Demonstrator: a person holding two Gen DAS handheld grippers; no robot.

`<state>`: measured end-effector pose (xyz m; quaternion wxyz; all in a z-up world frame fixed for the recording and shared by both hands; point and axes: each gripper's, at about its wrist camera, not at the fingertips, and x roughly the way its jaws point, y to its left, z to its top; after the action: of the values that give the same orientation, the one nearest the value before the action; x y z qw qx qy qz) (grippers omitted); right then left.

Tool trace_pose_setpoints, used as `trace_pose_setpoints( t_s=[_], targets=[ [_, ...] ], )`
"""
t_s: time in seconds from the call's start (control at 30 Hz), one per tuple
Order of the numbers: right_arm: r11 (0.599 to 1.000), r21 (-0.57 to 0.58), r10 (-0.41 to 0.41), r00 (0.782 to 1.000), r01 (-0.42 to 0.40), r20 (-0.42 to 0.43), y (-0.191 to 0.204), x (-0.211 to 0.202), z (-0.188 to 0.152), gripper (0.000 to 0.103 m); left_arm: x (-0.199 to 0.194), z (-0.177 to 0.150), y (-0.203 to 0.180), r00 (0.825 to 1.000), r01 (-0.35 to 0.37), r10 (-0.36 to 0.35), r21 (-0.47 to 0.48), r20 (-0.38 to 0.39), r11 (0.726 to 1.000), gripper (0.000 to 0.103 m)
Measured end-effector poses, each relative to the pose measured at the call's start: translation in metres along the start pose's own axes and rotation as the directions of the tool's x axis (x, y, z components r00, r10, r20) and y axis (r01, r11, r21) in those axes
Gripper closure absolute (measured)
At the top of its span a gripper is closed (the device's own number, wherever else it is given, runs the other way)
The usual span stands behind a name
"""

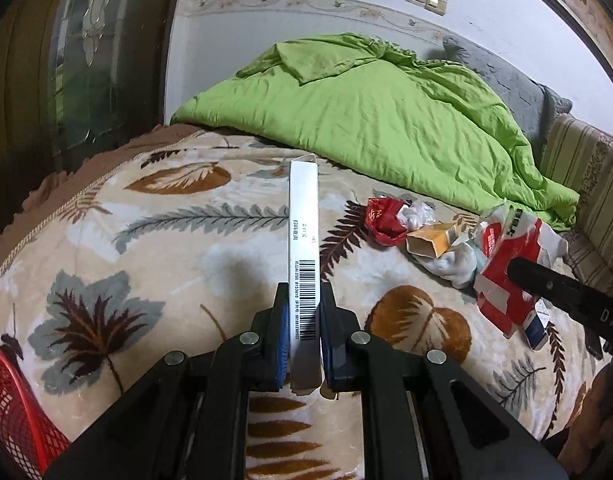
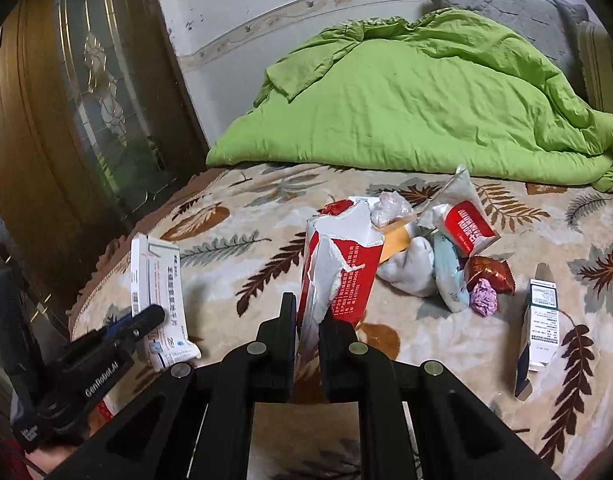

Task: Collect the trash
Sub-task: 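Lift the white strip with the left tool while the right lifts the red-white packet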

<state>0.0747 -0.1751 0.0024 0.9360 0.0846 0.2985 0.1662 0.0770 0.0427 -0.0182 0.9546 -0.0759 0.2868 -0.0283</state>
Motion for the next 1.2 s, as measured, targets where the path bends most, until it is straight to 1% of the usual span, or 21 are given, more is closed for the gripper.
trace_pose_setpoints(
  t_s=[0.27, 0.43, 0.67, 0.87, 1.2],
  targets=[
    [1.0, -0.022, 0.005, 1.0, -0.005, -0.002, 0.002, 0.002, -0.005, 0.092, 0.004, -0.003, -0.006, 1.0, -0.006, 0.005, 0.014, 0.011, 1.0, 0.09],
    [1.0, -0.016, 0.011, 1.0, -0.011, -0.02, -0.002, 0.011, -0.007, 0.092, 0.011, -0.004, -0.003, 1.0, -0.019, 0.019, -0.009, 0.004, 1.0, 0.09],
    [1.0, 0.003, 0.021, 0.999, -0.021, -0.03, -0.009, 0.02, -0.006, 0.092, 0.018, -0.004, 0.0, 1.0, -0.026, 0.026, -0.013, -0.008, 1.0, 0.09],
    [1.0, -0.006, 0.025, 0.999, -0.025, -0.043, -0.006, 0.028, -0.006, 0.092, 0.021, -0.004, 0.002, 1.0, -0.029, 0.029, -0.018, -0.012, 0.999, 0.09],
    [1.0, -0.014, 0.017, 0.999, -0.018, -0.04, -0.006, 0.029, -0.006, 0.092, 0.021, -0.004, 0.003, 0.999, -0.036, 0.036, -0.013, -0.007, 0.999, 0.09]
  ],
)
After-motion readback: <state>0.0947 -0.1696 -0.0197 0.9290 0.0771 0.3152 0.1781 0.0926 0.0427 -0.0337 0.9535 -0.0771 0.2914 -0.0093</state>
